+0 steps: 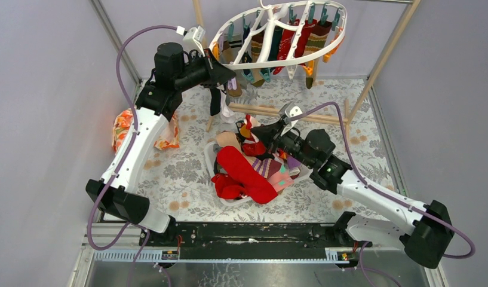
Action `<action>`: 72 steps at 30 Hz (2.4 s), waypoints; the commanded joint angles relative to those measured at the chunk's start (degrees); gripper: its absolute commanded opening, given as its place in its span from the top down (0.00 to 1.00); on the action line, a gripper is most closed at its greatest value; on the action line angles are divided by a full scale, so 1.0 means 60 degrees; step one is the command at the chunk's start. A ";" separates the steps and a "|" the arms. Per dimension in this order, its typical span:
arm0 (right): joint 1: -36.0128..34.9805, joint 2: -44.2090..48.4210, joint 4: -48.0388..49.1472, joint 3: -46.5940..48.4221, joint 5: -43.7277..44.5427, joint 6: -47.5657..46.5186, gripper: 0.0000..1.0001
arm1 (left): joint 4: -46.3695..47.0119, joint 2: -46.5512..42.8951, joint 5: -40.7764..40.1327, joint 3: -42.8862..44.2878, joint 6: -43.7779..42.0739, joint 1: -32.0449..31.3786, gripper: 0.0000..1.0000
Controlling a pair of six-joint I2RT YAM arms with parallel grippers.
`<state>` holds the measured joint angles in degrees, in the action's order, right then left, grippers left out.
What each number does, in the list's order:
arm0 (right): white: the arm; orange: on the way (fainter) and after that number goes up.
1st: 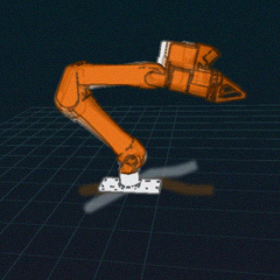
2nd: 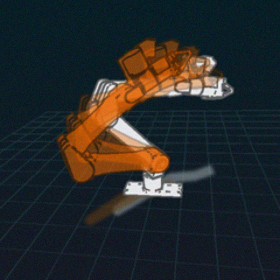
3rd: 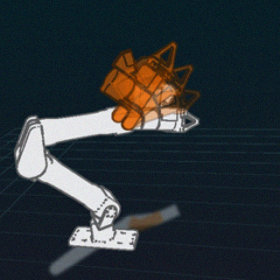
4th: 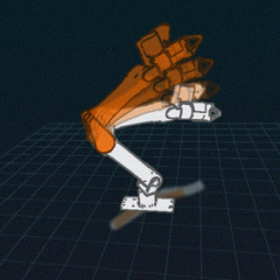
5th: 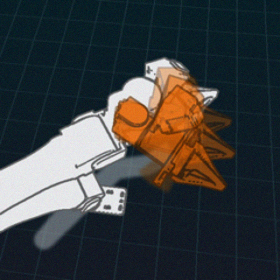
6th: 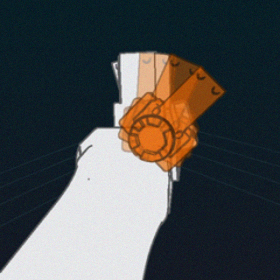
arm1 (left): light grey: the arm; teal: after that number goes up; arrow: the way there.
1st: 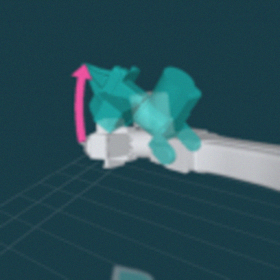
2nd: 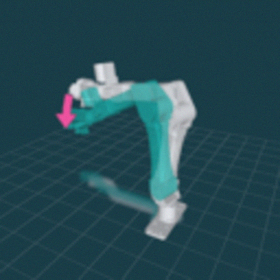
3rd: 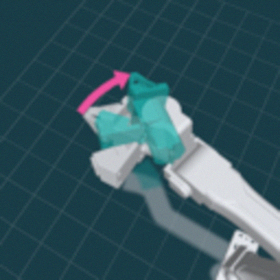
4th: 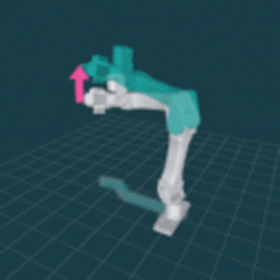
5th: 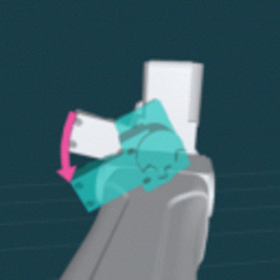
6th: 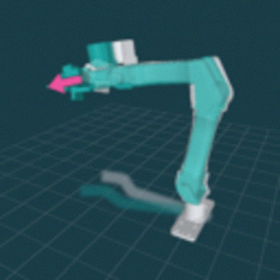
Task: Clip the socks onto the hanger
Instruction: Pick up the sock from the bin, then clamp the sock onto the hanger.
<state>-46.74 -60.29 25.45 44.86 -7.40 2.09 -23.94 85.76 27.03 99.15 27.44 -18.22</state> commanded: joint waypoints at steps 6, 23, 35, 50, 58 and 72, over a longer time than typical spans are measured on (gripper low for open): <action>0.0099 -0.1300 0.4742 -0.0211 0.1479 0.1932 1.00 | 0.0356 -0.0059 0.0507 -0.0200 0.0253 0.0033 1.00; -0.0007 -0.3025 0.5633 0.1108 0.3163 0.2625 1.00 | 0.0392 0.0162 0.0362 -0.0060 0.0273 -0.0035 1.00; -0.0148 -0.3683 0.5573 0.1864 0.2917 0.2596 1.00 | 0.0395 0.0222 0.0318 0.0020 0.0267 -0.0054 1.00; -0.0222 -0.3985 0.5309 0.2121 0.2798 0.2595 1.00 | 0.0390 0.0167 0.0334 0.0070 0.0333 -0.0047 1.00; -0.0308 -0.3970 0.5347 0.1991 0.2910 0.2494 1.00 | 0.0388 0.0165 0.0330 0.0086 0.0376 -0.0054 1.00; -0.0442 -0.3708 0.5321 0.1562 0.3267 0.2432 1.00 | 0.0301 0.0076 0.0312 0.0181 0.0375 -0.0055 1.00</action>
<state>-48.77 -84.42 54.35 52.56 10.31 17.41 -22.98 86.43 27.86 99.29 29.87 -17.98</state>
